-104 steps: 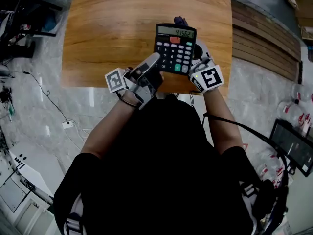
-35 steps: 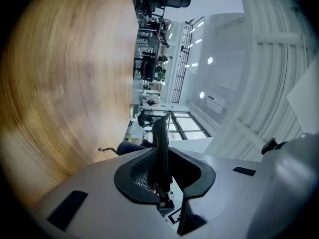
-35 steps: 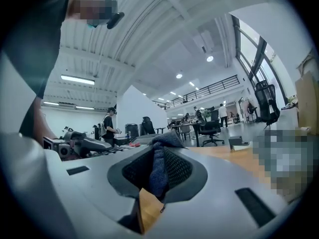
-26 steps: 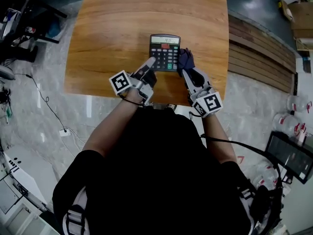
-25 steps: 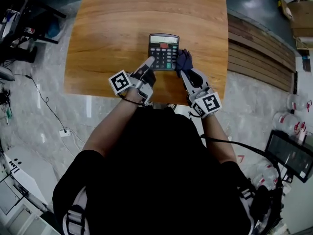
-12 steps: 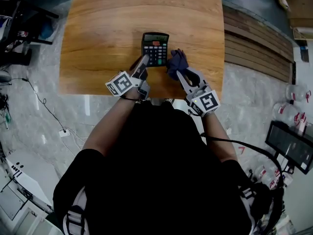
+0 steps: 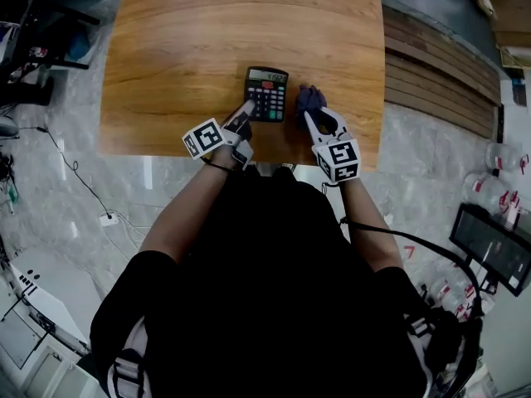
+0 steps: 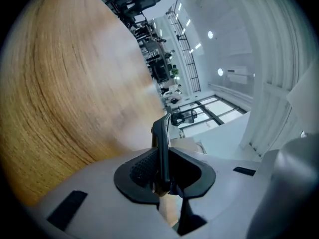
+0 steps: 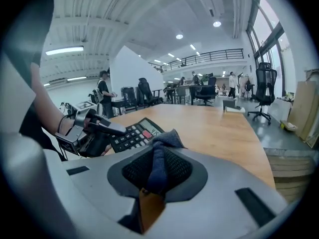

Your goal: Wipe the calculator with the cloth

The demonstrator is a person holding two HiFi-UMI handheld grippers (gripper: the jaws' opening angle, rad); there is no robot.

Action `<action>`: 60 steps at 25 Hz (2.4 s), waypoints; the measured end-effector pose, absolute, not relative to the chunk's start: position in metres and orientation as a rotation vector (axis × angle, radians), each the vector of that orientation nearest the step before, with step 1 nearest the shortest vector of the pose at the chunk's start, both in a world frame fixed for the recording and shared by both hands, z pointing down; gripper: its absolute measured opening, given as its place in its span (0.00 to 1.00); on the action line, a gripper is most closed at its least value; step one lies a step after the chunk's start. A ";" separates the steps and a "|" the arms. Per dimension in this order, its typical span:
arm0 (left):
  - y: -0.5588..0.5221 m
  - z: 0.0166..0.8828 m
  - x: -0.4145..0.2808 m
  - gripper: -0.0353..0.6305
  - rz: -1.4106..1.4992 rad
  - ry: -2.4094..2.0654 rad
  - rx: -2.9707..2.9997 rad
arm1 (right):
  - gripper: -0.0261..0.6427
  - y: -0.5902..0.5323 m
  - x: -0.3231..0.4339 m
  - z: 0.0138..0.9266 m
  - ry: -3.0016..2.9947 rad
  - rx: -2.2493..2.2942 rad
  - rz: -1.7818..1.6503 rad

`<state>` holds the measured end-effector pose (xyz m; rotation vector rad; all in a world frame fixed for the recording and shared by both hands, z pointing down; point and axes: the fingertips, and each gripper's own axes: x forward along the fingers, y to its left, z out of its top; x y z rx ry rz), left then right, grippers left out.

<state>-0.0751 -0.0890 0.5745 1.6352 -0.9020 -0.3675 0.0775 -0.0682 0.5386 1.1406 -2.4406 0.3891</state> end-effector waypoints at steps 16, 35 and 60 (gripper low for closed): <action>-0.077 0.603 -0.075 0.21 0.302 -1.119 1.976 | 0.13 -0.063 0.065 0.605 -2.226 1.042 0.521; -0.075 0.611 -0.088 0.10 1.093 -1.404 2.287 | 0.13 -0.067 0.072 0.588 -2.072 1.121 0.569; -0.106 0.391 -0.094 0.07 0.218 -1.547 2.597 | 0.06 -0.109 0.020 0.370 -2.563 1.385 0.107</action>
